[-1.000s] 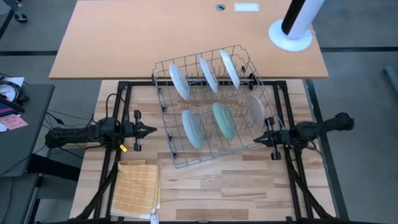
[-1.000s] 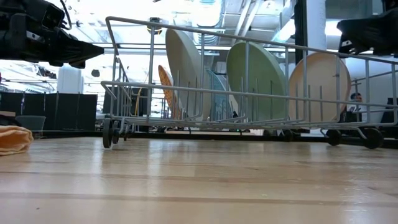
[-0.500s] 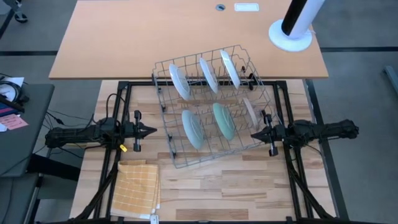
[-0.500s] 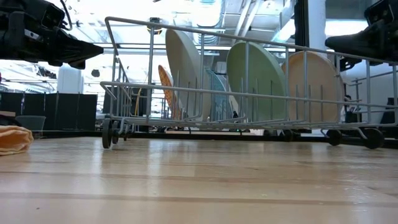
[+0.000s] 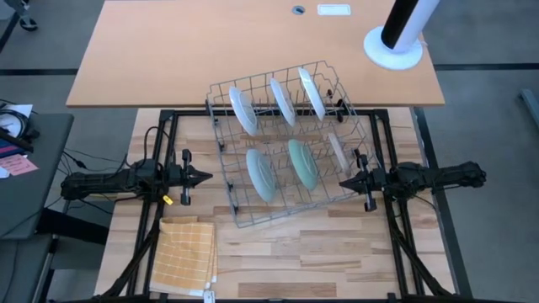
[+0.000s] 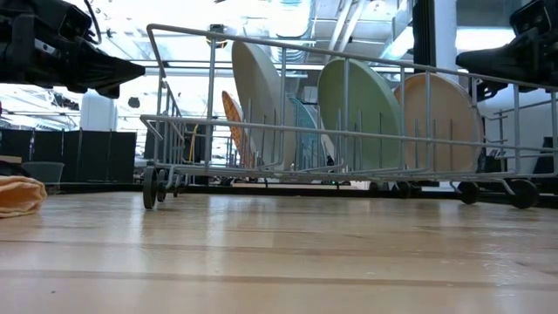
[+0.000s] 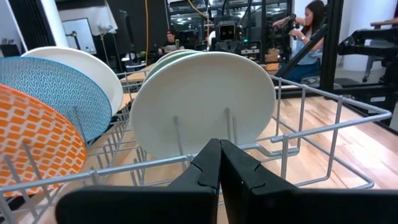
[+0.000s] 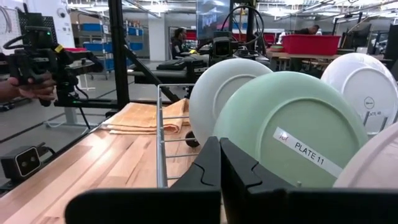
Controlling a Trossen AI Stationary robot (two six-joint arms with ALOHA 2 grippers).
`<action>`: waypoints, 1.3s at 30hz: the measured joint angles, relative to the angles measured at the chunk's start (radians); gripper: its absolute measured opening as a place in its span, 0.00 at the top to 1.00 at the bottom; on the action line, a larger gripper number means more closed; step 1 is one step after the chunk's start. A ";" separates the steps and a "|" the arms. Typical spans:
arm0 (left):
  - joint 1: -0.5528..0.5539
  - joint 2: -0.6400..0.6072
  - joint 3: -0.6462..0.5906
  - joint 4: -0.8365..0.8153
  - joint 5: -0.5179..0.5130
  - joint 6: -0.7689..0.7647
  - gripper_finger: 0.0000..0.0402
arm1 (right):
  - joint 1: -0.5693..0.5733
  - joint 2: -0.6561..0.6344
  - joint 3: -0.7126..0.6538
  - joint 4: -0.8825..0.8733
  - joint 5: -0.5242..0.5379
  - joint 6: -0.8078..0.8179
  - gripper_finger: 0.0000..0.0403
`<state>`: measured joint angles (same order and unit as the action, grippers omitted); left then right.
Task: Sort dishes
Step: Return to Home Position
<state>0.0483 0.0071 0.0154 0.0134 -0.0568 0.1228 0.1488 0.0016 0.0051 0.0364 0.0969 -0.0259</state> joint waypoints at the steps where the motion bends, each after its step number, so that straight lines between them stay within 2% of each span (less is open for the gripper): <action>1: 0.000 0.000 0.000 0.000 0.000 -0.010 1.00 | 0.000 0.003 0.000 0.001 0.000 0.005 1.00; 12: 0.000 0.000 0.000 -0.003 0.025 -0.041 1.00 | 0.000 0.057 0.000 0.005 0.004 0.079 1.00; 21: 0.000 0.000 0.000 -0.004 0.025 -0.039 1.00 | 0.002 0.055 0.000 0.013 0.006 0.022 1.00; 39: 0.000 0.000 0.000 -0.006 0.045 -0.057 1.00 | 0.001 0.056 -0.001 0.008 0.008 0.026 0.99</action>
<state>0.0483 0.0067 0.0154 0.0078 -0.0116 0.0654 0.1497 0.0578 0.0044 0.0448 0.1047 -0.0002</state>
